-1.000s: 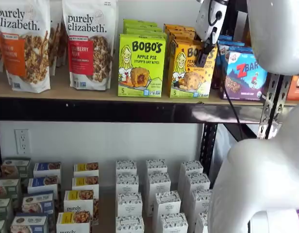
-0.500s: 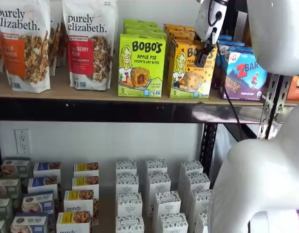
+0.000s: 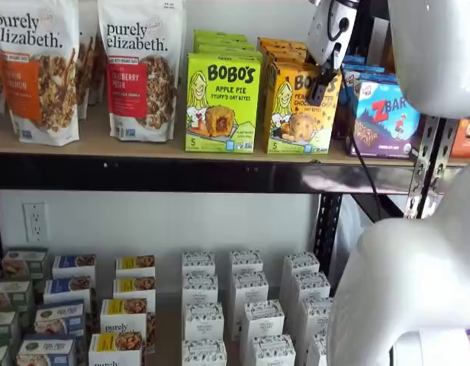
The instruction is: Pick up the orange box on the top shelf, the fifth box from the left
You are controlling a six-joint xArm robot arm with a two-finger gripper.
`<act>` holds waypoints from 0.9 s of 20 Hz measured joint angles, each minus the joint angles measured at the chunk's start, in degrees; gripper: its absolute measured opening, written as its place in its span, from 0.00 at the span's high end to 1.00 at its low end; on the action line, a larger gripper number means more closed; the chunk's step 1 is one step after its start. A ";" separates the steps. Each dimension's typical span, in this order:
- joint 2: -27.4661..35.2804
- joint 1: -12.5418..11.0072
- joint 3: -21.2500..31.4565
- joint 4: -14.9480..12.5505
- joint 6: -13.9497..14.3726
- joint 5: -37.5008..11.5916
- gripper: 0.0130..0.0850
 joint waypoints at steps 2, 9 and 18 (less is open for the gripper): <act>0.00 -0.03 -0.02 0.11 -0.01 0.05 0.50; -0.02 -0.06 -0.07 0.08 -0.03 0.14 0.67; -0.21 0.03 0.16 -0.45 -0.02 -0.14 0.67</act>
